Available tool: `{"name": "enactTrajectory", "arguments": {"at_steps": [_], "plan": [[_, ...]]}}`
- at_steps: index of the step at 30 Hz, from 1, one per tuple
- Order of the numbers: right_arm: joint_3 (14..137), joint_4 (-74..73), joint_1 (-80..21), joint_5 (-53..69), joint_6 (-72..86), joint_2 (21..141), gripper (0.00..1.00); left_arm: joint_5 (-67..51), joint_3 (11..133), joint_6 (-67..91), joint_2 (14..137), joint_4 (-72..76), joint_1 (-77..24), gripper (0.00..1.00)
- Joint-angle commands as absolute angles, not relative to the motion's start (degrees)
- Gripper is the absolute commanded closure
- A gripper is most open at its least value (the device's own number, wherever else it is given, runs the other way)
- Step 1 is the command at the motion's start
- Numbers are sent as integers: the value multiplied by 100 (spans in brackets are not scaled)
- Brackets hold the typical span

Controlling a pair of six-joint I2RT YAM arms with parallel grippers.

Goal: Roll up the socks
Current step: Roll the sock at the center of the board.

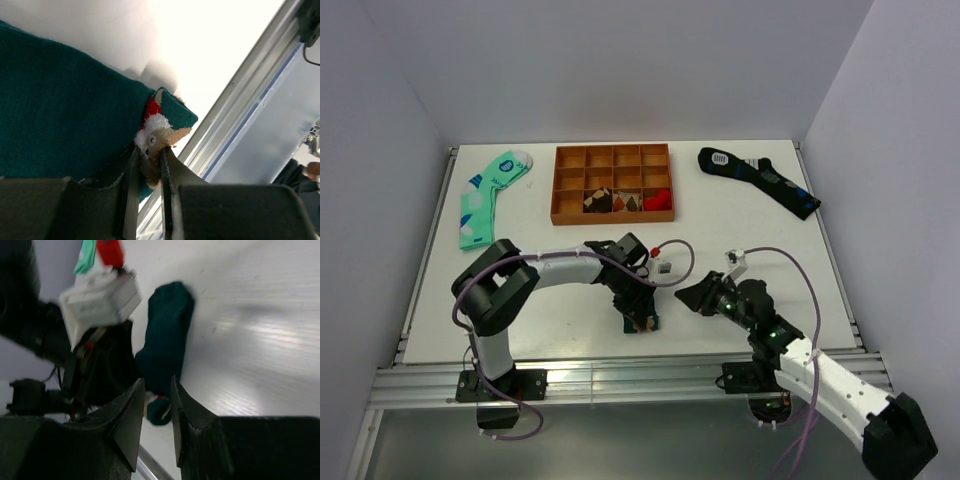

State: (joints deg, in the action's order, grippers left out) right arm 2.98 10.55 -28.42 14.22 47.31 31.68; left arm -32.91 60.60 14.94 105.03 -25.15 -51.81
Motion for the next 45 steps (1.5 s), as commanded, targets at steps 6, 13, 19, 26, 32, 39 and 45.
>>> {"name": "enactTrajectory", "arguments": {"at_steps": [6, 13, 19, 26, 32, 39, 45], "plan": [[615, 2284, -5201, -281, 4290, 4464, 65, -3014, 5827, 905, 10881, -3217, -4940, 96], [124, 3829, -5510, -607, 3508, 4807, 62, -3278, 5810, 888, 11012, -3225, -4878, 96], [245, 4323, -5563, -502, 2796, 5395, 59, -3331, 5810, 914, 11048, -3217, -4869, 96], [18, 5614, -5563, -132, 2672, 6634, 59, -3349, 5792, 923, 11118, -3217, -4869, 96], [-246, 6942, -5572, 421, 2725, 7698, 58, -3349, 5801, 923, 11180, -3226, -4869, 96], [-887, 9419, -5564, 413, 3172, 9314, 57, -3349, 5818, 914, 11224, -3252, -4852, 96], [-808, 10125, -5563, 493, 3471, 10257, 57, -3261, 5774, 932, 11145, -3208, -4799, 95]]}}
